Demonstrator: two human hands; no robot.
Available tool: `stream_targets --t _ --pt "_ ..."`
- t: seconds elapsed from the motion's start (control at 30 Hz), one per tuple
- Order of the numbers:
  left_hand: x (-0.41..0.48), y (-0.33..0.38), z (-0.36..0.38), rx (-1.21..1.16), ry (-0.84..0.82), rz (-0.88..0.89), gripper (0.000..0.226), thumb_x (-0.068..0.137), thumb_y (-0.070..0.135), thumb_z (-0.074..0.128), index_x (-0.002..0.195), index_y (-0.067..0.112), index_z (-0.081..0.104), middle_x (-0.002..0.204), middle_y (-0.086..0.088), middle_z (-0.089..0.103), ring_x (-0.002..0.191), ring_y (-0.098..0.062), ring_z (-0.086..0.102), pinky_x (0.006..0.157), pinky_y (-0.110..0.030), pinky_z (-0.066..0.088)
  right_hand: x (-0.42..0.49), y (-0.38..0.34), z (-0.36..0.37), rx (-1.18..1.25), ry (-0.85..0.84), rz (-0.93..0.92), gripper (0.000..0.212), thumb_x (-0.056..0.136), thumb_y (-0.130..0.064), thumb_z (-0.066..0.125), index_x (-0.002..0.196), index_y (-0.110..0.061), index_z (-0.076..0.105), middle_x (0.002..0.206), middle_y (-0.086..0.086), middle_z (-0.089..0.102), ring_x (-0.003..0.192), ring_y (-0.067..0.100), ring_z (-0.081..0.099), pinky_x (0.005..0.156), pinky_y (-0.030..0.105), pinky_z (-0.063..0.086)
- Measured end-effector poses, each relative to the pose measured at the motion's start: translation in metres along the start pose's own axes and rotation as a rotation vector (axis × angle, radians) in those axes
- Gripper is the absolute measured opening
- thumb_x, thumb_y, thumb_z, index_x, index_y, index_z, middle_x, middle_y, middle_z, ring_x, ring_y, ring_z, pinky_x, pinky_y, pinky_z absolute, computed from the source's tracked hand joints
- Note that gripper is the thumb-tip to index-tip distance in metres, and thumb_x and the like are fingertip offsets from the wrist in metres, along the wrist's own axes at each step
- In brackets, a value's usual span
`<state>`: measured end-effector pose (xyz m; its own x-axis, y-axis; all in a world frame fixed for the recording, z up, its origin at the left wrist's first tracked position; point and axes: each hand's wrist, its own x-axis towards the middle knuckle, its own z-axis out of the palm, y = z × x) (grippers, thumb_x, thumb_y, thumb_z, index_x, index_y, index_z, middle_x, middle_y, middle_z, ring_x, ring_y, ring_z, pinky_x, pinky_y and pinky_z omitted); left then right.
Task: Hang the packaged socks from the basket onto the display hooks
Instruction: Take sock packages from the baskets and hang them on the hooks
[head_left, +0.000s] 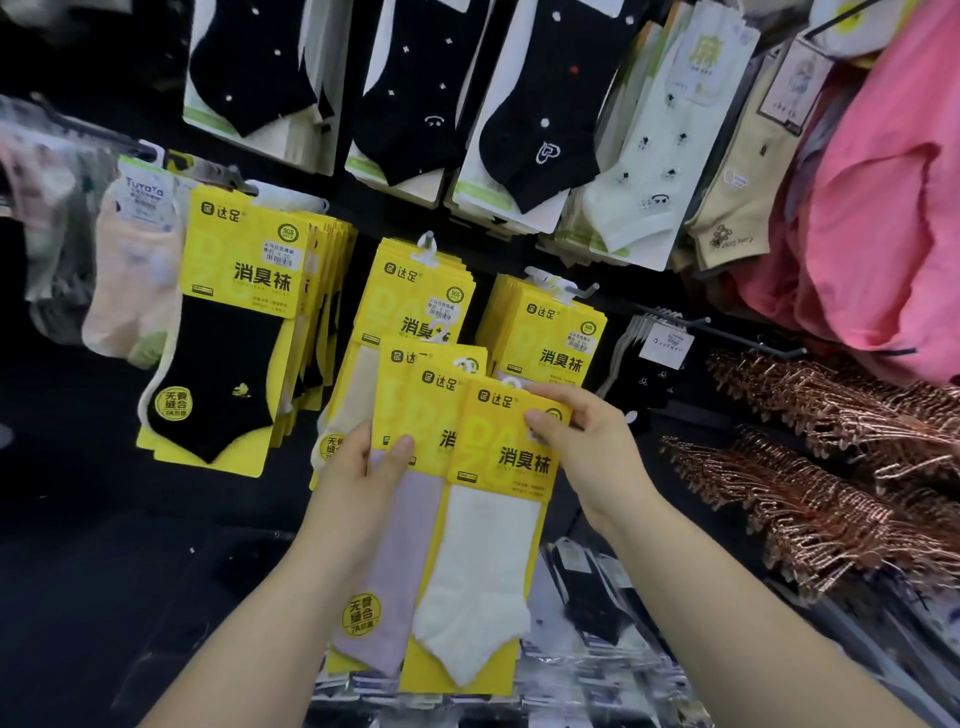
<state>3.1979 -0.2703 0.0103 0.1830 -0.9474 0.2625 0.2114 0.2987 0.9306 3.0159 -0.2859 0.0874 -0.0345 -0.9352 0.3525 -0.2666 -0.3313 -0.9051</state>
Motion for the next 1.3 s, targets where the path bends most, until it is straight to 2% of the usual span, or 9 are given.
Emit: stream_targets --t 0.2,0.37,0.47,0.57,0.77,0.9,0.97,1.17,1.3 --pt "0.002 0.002 -0.006 0.041 0.027 0.002 0.020 0.098 0.025 0.050 0.101 0.039 0.064 0.105 0.011 0.072 0.106 -0.010 0.063 0.092 -0.035 0.047 0.005 -0.006 -0.009 0.115 0.057 0.133 0.022 0.090 -0.011 0.054 0.090 -0.023 0.072 0.089 -0.002 0.074 0.077 0.010 0.069 0.063 0.030 0.057" --pt "0.001 0.006 -0.005 0.064 0.028 0.033 0.020 0.098 0.025 0.050 0.100 0.039 0.063 0.102 0.016 0.071 0.101 -0.001 0.062 0.077 -0.020 0.044 0.006 -0.013 -0.010 0.093 0.057 0.098 0.018 0.092 -0.014 0.056 0.089 -0.022 0.072 0.088 -0.003 0.074 0.072 0.007 0.070 0.056 0.025 0.055" --pt "0.000 0.007 -0.005 0.073 0.014 0.024 0.019 0.097 0.026 0.050 0.107 0.037 0.063 0.106 0.016 0.070 0.105 -0.003 0.061 0.085 -0.025 0.047 0.005 -0.013 -0.008 0.049 0.052 0.046 0.014 0.091 -0.019 0.060 0.087 -0.025 0.072 0.086 -0.006 0.074 0.071 0.003 0.069 0.052 0.020 0.053" --pt "0.001 0.008 -0.004 0.080 0.007 0.028 0.019 0.097 0.026 0.051 0.109 0.033 0.063 0.102 0.019 0.070 0.103 -0.002 0.061 0.081 -0.022 0.045 0.005 -0.012 -0.006 0.031 0.042 0.027 0.008 0.089 -0.023 0.064 0.090 -0.023 0.073 0.093 -0.001 0.074 0.078 0.007 0.069 0.059 0.021 0.056" --pt "-0.005 0.006 0.005 0.084 -0.071 0.043 0.017 0.096 0.023 0.053 0.106 0.031 0.064 0.102 0.015 0.072 0.098 0.005 0.062 0.070 -0.006 0.046 0.012 -0.022 -0.010 0.116 -0.035 0.029 0.011 0.086 -0.022 0.066 0.082 -0.019 0.075 0.093 0.009 0.073 0.085 0.023 0.068 0.078 0.040 0.056" --pt "-0.003 0.007 -0.001 0.065 0.021 0.034 0.019 0.097 0.024 0.051 0.109 0.032 0.063 0.105 0.015 0.070 0.101 0.001 0.062 0.074 -0.016 0.044 0.035 -0.031 -0.022 0.115 0.153 0.018 0.017 0.093 -0.022 0.059 0.080 -0.021 0.069 0.110 0.011 0.069 0.104 0.029 0.063 0.090 0.048 0.053" --pt "0.000 0.008 -0.007 0.063 0.074 0.033 0.022 0.098 0.024 0.050 0.113 0.032 0.062 0.108 0.013 0.070 0.103 -0.002 0.061 0.075 -0.018 0.043 0.051 -0.038 -0.026 0.076 0.289 -0.008 0.019 0.094 -0.022 0.056 0.078 -0.023 0.066 0.111 0.011 0.067 0.104 0.027 0.062 0.085 0.042 0.054" --pt "0.001 0.007 -0.013 0.086 0.118 0.022 0.020 0.098 0.025 0.049 0.110 0.033 0.062 0.098 0.020 0.071 0.084 0.017 0.060 0.063 -0.008 0.040 0.099 -0.050 -0.009 -0.006 0.445 -0.042 0.021 0.096 -0.013 0.050 0.082 -0.019 0.065 0.072 0.000 0.059 0.054 0.013 0.049 0.051 0.023 0.042" --pt "0.000 0.008 -0.012 0.086 0.111 0.022 0.020 0.098 0.025 0.049 0.112 0.031 0.062 0.100 0.018 0.070 0.085 0.016 0.060 0.060 -0.006 0.041 0.110 -0.041 -0.007 0.007 0.469 0.006 0.014 0.093 -0.011 0.056 0.096 -0.013 0.070 0.075 0.000 0.059 0.065 0.016 0.055 0.046 0.018 0.044"
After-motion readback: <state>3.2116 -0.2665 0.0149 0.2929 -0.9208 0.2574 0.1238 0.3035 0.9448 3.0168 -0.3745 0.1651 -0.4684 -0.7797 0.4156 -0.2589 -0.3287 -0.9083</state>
